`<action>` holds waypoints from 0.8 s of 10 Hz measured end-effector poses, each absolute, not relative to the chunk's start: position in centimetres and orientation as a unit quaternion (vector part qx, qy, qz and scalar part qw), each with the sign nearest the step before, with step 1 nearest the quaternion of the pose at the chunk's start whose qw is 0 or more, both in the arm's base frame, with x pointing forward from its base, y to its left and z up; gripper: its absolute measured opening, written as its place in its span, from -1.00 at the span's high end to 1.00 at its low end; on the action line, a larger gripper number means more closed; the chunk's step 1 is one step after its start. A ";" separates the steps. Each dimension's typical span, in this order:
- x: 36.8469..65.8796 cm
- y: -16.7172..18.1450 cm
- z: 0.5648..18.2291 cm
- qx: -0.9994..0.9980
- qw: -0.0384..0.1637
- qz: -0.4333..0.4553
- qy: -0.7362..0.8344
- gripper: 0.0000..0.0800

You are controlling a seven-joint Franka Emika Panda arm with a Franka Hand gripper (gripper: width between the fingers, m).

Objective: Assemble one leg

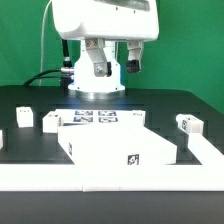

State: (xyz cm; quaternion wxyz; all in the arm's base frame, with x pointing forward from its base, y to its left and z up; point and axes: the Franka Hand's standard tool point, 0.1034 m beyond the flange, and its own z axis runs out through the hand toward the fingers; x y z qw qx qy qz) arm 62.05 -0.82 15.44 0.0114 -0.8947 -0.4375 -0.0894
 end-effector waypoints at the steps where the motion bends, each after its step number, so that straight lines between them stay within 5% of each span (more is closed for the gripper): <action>1: 62.0 -0.8 15.4 -0.895 0.011 -0.089 -0.437 -0.62; 6: 62.0 -1.0 15.3 -0.887 0.007 -0.089 -0.453 -0.62; 8: 61.0 -1.4 14.1 -0.818 -0.030 -0.088 -0.567 -0.62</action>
Offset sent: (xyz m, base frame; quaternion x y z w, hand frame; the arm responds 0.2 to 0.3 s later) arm 0.0000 0.0000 0.0000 0.0000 0.0000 0.0000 1.0000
